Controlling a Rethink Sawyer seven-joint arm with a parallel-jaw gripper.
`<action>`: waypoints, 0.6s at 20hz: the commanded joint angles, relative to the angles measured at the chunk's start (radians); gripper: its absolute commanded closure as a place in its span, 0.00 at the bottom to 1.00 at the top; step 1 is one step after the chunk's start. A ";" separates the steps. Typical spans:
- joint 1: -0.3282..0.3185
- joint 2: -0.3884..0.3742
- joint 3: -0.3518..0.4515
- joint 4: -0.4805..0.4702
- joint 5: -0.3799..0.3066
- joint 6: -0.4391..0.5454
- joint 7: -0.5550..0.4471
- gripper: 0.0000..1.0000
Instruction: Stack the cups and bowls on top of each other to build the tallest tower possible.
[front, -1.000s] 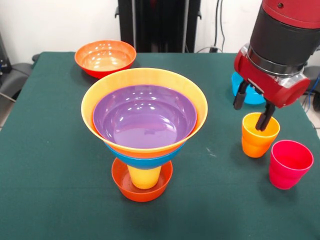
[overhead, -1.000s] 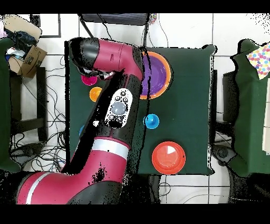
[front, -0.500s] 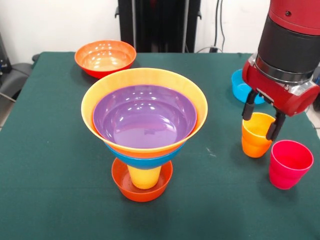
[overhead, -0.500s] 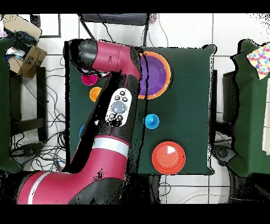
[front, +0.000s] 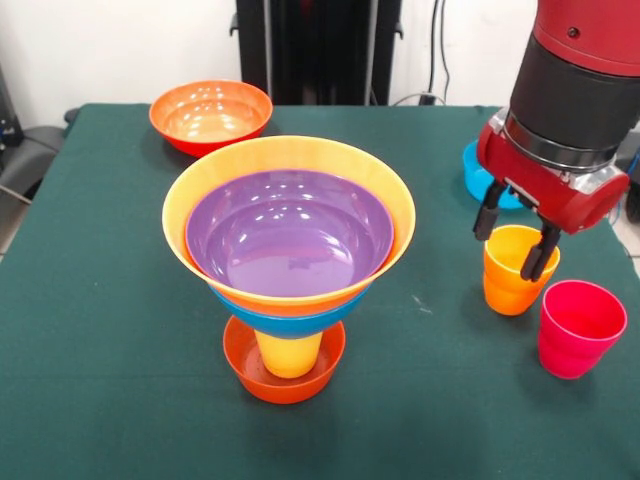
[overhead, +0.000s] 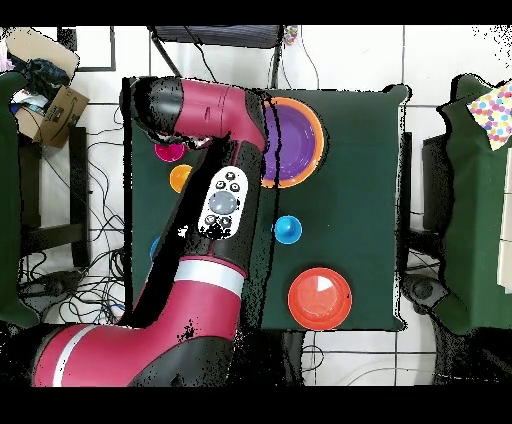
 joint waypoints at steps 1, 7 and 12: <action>0.000 0.003 0.083 0.095 -0.110 0.094 -0.130 0.00; -0.003 -0.020 0.115 0.150 -0.126 0.070 -0.139 0.00; -0.009 -0.049 0.140 0.193 -0.130 0.064 -0.155 0.00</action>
